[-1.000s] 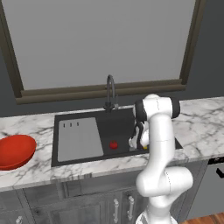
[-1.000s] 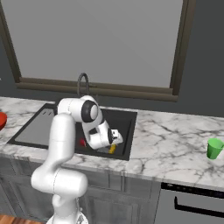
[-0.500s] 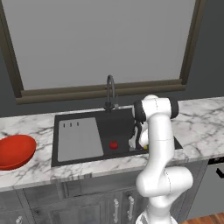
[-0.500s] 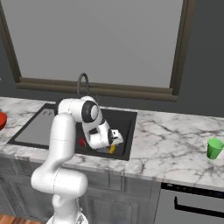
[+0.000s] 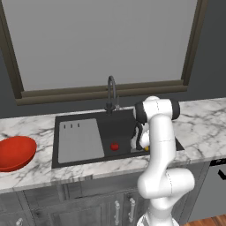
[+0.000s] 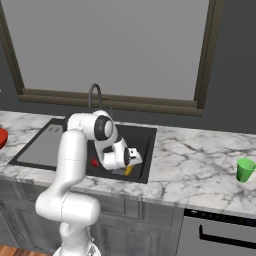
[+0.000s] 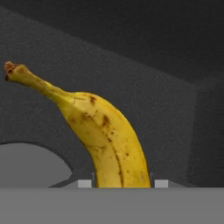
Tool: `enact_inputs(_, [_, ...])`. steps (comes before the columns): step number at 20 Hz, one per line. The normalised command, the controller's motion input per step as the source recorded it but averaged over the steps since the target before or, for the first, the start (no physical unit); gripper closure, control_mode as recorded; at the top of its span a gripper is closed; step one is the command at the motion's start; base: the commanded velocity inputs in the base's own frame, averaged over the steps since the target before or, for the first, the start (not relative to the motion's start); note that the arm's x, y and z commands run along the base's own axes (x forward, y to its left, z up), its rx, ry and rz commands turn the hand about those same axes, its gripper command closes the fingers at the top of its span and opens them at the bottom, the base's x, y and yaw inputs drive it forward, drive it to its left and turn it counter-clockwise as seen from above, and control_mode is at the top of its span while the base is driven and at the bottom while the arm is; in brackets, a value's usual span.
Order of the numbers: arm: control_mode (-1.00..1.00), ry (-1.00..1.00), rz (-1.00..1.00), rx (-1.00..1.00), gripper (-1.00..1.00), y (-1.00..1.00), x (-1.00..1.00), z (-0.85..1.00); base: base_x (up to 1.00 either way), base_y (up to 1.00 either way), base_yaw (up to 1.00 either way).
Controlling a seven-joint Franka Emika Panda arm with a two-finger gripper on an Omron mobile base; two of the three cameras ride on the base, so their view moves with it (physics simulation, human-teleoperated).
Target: Remove the tomato and banana from the sink. Then move the bowl and cup from the counter to the sink for washing.
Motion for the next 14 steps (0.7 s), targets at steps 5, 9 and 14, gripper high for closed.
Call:
enact_inputs(5, [-1.00, 0.00, 0.00, 0.00, 1.00, -0.08, 0.01, -0.17, 0.00, 0.00, 0.00])
enact_inputs(9, [-1.00, 0.00, 0.00, 0.00, 1.00, -0.05, 0.00, -0.06, 0.00, 0.00, 0.00])
enact_inputs(14, [-1.00, 0.00, 0.00, 0.00, 1.00, 0.00, -0.02, 0.00, 0.00, 0.00, 0.00])
